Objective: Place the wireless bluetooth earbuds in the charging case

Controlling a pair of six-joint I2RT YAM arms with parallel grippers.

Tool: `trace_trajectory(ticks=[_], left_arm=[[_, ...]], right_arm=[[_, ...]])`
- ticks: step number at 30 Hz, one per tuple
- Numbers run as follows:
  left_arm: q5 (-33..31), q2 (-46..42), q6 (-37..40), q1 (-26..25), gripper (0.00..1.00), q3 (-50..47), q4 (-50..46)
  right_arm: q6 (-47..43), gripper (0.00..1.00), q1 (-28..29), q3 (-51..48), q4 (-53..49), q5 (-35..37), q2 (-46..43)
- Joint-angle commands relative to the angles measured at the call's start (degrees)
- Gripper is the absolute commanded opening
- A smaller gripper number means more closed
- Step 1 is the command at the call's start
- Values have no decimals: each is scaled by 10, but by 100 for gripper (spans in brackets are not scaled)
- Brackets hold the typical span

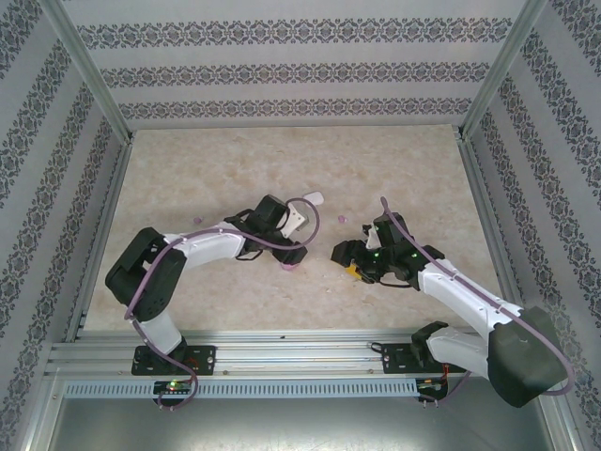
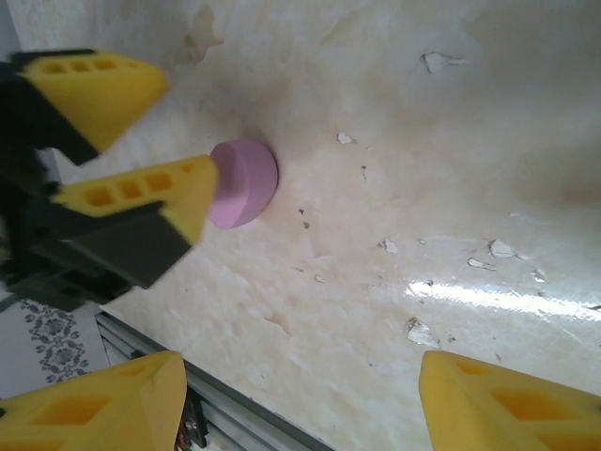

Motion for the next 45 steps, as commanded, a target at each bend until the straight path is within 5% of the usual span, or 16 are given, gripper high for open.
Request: trace_trajectory(ticks=[1,10,18,41,45], left_arm=[[-43,-38,-25,33,76,45,-79],[-118,55,-223,229,65,222,-309],[-121,124,-322,327,52,253,-314],[-129,173,-337,380,48,199,-288],[-110,164,-339,379,40,182,-281]], right_arm=[[-21,67,-6,12,-16,12,12],[-41,67,-6,32,-18,9,56],[-45,67,-5,43,-12,3,92],[-49,66,0,67,-8,-4,145],[-50,66,1,67,-12,-5,143]])
